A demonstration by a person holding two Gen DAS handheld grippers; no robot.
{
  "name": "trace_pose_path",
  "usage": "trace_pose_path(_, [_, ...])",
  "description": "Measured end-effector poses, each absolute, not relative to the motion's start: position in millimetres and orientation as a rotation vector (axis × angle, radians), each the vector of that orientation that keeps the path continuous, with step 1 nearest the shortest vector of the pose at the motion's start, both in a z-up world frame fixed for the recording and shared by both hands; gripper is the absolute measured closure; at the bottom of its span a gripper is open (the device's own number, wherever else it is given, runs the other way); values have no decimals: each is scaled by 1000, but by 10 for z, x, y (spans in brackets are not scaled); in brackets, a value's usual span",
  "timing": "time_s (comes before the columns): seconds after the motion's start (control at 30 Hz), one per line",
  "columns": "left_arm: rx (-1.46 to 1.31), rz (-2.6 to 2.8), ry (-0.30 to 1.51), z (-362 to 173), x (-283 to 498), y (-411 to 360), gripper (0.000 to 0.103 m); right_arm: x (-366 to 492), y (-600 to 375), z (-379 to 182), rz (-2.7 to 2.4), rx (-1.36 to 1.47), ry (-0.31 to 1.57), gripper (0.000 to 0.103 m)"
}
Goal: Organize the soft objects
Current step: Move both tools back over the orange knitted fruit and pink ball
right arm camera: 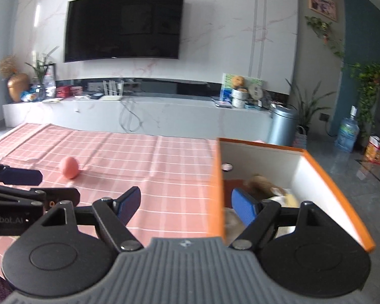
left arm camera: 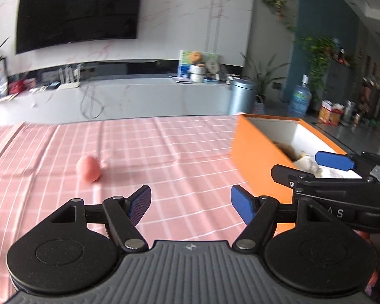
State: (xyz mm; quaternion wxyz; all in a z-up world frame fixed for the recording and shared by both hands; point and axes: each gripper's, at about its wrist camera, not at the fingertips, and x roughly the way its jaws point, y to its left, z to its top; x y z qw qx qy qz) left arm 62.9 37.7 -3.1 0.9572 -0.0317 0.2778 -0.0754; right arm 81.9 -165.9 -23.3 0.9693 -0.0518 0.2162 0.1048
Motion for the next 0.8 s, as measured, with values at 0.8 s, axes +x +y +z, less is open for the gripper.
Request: trace_pose_path(0.8, [-88, 76, 680, -822, 353, 883, 25, 856, -959, -1077, 416, -88, 679, 55])
